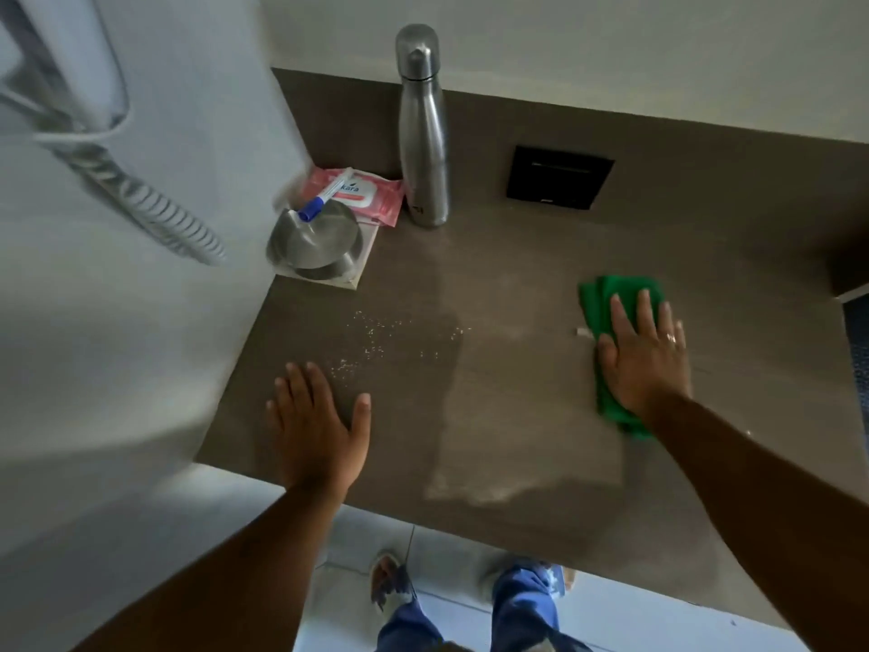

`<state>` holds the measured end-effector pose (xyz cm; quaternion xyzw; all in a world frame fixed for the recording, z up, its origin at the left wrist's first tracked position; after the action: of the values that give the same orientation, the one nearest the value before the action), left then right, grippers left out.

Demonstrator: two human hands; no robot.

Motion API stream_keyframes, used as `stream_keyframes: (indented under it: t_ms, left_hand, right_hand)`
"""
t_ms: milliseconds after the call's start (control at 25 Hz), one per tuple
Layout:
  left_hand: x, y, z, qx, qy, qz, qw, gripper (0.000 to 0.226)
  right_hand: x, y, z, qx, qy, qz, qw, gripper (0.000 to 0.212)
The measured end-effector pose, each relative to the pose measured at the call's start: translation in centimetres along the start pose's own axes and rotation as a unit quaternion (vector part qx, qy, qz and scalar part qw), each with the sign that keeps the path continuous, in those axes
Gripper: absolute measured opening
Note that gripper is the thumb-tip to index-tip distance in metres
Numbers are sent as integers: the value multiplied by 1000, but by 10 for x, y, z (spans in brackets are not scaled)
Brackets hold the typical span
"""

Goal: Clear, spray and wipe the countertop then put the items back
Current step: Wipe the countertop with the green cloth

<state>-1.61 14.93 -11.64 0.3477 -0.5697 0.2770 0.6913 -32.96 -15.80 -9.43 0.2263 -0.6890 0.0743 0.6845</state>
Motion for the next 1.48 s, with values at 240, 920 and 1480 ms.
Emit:
stream_keyframes:
  t_ms: [240,920,1480]
  left_hand:
    - [3,0,0,-11,21,16,1000,87]
    - [-4,-1,-2,-26,42,13,999,87]
    - [3,9,91,-101,66,-6,993,91]
  right_hand:
    - [-31,46,-241,194,37,-15,980,61]
    - [-71,208,-219,224,45,-14,973,64]
    - [-57,202,-83,92,12,-30,995,62]
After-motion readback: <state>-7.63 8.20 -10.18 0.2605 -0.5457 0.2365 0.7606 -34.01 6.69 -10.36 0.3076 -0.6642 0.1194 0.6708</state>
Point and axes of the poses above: each hand's wrist, its own y-axis away from the middle knuckle, its own x-axis out of the back of the hand, z = x × y, the point moved 9 cm from there along -y, towards the middle knuckle, and after that the axes turned 2 degrees about -z, right-handed, at the moved point
